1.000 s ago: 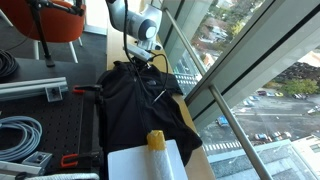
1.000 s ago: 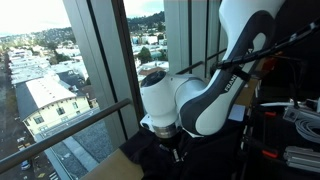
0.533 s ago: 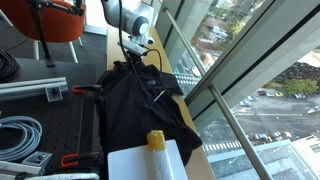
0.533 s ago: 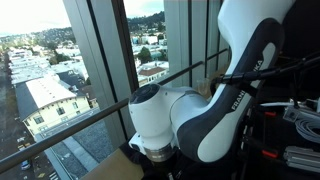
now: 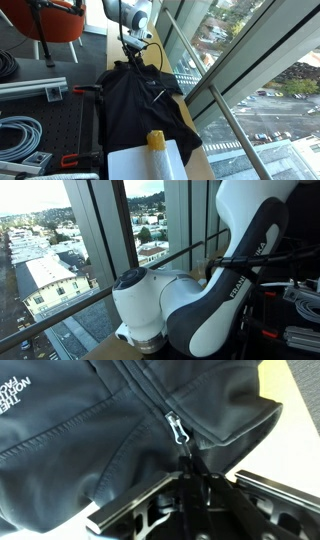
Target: Zip up the jersey
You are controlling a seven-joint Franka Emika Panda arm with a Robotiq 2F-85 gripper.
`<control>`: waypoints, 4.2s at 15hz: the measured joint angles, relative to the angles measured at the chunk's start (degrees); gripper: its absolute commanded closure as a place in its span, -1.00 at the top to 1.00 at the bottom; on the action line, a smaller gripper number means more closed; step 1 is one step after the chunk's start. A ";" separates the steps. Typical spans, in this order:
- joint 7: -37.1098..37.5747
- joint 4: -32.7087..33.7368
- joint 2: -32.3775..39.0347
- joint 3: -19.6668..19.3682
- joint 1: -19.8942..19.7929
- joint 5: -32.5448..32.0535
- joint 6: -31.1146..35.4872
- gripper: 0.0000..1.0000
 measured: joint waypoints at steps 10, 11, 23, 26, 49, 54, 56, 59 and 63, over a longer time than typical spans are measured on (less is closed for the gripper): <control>-0.88 5.80 3.22 0.53 2.98 0.00 -3.81 -0.96; -1.02 6.07 3.33 0.53 3.03 0.00 -4.14 -0.96; -2.45 3.24 -0.45 0.13 -0.79 0.11 -4.57 -0.96; -3.02 -0.83 -2.96 0.28 -2.33 0.11 -4.53 -0.96; -6.92 -11.19 -8.48 1.52 -8.57 0.07 -3.66 0.35; -7.23 -12.65 -10.92 1.65 -8.95 0.08 -3.81 0.99; -7.09 -14.16 -13.79 1.64 -9.57 0.14 -3.92 1.00; -4.97 -17.76 -20.97 1.59 -11.54 0.80 -3.80 1.00; -2.22 -23.52 -32.56 1.47 -15.58 5.10 -3.71 1.00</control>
